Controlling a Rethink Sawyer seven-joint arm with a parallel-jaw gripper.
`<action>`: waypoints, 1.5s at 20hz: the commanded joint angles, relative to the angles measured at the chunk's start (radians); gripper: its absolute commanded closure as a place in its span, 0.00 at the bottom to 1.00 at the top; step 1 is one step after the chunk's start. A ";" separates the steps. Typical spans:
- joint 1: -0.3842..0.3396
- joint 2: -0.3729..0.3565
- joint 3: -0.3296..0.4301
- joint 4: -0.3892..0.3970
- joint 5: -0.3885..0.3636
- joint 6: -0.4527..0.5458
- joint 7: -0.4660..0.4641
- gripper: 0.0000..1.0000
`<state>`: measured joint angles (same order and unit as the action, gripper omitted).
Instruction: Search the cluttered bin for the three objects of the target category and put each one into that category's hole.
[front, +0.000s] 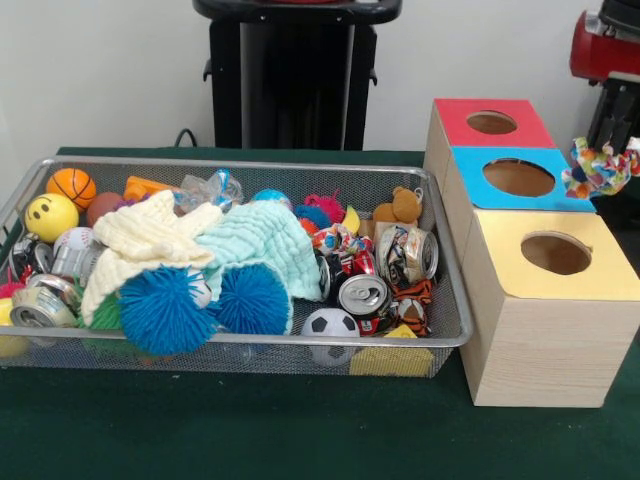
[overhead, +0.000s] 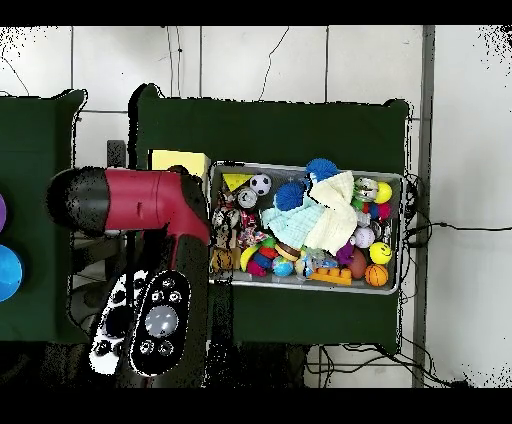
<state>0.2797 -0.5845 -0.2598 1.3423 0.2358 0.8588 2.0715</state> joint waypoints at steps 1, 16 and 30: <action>-0.013 0.014 -0.045 0.127 0.005 -0.060 0.294 1.00; -0.029 -0.066 -0.080 0.049 0.056 0.144 0.298 1.00; -0.047 -0.006 -0.088 0.009 0.047 0.079 0.294 1.00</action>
<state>0.2659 -0.6489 -0.3679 1.3275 0.2634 0.9075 2.1002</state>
